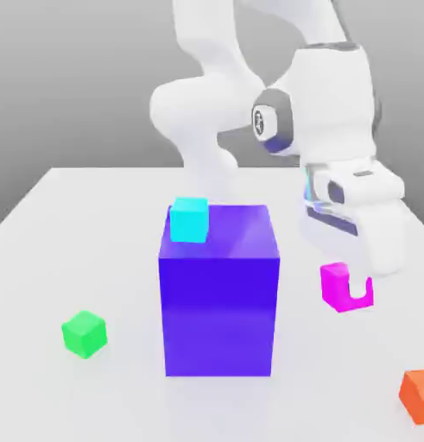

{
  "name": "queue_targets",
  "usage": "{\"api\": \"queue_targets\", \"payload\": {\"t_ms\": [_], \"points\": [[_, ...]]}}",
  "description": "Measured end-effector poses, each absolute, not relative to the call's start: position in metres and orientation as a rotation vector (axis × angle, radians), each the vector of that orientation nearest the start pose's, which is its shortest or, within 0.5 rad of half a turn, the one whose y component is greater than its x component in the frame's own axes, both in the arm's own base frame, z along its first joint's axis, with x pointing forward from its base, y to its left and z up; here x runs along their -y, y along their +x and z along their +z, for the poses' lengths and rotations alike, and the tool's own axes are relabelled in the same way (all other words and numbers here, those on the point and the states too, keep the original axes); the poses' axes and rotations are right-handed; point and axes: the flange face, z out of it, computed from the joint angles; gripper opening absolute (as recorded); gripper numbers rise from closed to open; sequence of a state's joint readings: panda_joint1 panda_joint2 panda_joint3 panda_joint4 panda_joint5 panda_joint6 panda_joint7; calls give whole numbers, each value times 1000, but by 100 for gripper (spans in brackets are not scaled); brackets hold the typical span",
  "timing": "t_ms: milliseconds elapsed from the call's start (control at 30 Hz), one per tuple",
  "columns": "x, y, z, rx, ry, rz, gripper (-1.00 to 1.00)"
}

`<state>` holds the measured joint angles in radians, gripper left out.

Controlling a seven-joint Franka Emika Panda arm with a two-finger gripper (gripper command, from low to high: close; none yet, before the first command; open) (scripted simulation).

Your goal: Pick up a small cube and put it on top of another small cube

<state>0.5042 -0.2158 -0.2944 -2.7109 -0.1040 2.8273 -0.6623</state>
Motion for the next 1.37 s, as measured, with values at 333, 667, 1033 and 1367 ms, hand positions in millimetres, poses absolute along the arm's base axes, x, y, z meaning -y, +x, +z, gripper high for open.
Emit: {"api": "queue_targets", "payload": {"t_ms": [333, 667, 1033, 1367], "points": [[131, 397, 344, 1494, -2947, -355, -100], [213, 324, 268, 1645, -2741, -56, -100], [213, 312, 193, 1699, -2644, -8, -100], [214, 310, 184, 1692, -2649, -4, 100]]}}
